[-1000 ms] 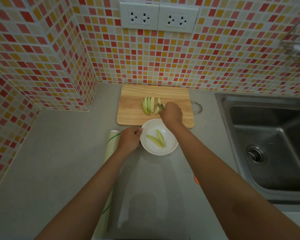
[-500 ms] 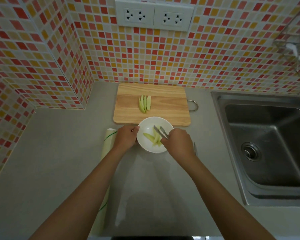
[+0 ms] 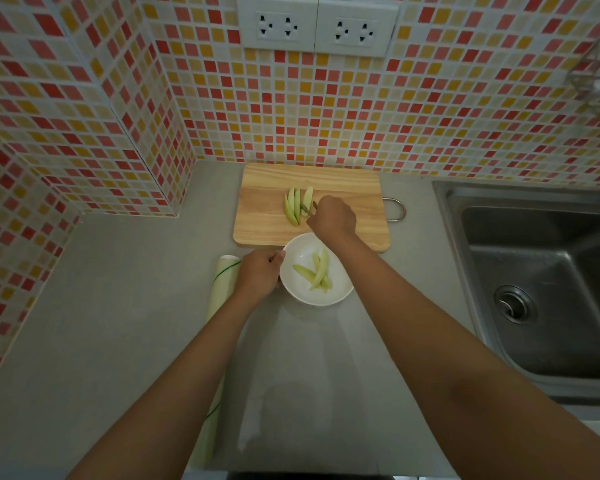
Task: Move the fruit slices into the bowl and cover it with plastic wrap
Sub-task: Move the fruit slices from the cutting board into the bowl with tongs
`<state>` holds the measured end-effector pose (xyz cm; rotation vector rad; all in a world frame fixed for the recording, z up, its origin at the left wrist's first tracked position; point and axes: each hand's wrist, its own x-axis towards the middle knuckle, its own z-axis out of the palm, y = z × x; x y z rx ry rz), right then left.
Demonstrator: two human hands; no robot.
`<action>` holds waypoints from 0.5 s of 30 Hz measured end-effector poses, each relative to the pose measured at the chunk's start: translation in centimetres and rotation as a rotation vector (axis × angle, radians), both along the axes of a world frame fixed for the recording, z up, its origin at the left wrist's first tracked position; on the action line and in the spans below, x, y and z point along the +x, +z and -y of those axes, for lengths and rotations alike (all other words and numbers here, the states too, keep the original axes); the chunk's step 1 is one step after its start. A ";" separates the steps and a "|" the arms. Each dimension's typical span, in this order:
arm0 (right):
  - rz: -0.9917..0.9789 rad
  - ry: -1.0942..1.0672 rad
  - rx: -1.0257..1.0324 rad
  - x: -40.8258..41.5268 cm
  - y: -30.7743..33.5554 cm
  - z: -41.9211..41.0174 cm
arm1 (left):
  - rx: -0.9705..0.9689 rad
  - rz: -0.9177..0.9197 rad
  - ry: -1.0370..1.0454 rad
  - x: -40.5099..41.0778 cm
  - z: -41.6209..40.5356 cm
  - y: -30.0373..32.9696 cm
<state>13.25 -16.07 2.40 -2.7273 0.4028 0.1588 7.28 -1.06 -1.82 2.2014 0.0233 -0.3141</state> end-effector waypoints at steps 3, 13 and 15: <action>0.007 0.030 -0.017 0.1 -0.2 -0.1 | -0.005 -0.011 0.010 0.0 0.0 0.0; 0.057 -0.157 0.322 -9.6 2.4 2.0 | -0.005 -0.006 0.005 -0.1 0.0 0.0; 0.016 -0.153 0.343 -12.2 2.4 2.0 | 0.010 -0.005 -0.003 0.0 0.1 0.1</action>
